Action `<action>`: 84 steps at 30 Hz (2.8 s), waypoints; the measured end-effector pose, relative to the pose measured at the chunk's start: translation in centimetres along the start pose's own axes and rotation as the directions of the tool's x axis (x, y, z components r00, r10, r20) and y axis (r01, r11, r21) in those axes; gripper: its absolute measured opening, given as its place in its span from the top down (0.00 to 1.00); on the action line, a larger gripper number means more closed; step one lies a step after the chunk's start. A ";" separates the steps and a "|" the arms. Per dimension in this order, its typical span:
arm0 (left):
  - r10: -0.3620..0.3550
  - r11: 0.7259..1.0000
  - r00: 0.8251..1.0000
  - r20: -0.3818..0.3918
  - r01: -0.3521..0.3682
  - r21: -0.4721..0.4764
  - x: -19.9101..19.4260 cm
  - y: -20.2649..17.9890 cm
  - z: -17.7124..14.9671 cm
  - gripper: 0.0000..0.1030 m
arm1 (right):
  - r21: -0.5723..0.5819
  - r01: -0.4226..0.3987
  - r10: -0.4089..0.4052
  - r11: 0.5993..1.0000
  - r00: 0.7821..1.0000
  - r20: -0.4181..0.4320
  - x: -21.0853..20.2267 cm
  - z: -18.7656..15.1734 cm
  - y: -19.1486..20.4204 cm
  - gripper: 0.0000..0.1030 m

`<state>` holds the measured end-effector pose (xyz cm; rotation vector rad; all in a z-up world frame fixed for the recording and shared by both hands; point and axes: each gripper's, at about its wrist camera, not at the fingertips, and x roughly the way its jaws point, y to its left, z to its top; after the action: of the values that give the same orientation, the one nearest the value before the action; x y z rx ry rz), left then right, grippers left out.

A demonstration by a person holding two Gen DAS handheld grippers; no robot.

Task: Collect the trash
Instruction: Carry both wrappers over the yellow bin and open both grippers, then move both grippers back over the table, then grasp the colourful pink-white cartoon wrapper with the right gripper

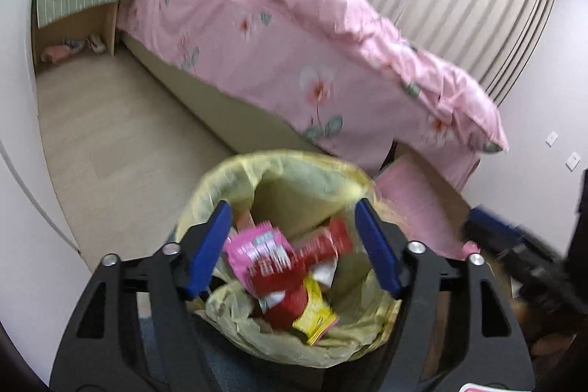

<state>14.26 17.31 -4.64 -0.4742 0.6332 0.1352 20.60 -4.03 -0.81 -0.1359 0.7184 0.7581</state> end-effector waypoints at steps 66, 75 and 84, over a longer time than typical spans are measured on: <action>-0.258 0.873 0.898 -0.356 0.374 0.313 -1.1 -14.4 -10.2 0.13 | 0.113 0.167 -0.156 0.979 0.983 -0.101 -10.3 -17.9 -8.1 0.61; -0.286 0.871 0.884 -0.370 0.401 0.285 -0.6 -13.7 -10.3 0.13 | 0.159 0.104 -0.081 0.982 0.986 -0.147 -12.0 -21.6 -5.1 0.60; -0.276 0.868 0.891 -0.361 0.392 0.304 -1.3 -14.1 -10.6 0.13 | 0.155 0.125 -0.107 0.980 0.987 -0.117 -15.6 -23.1 -4.5 0.60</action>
<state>11.17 -0.06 -5.92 -0.2321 0.8495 -0.3988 3.12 -24.68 -8.87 -0.0709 0.8644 0.5813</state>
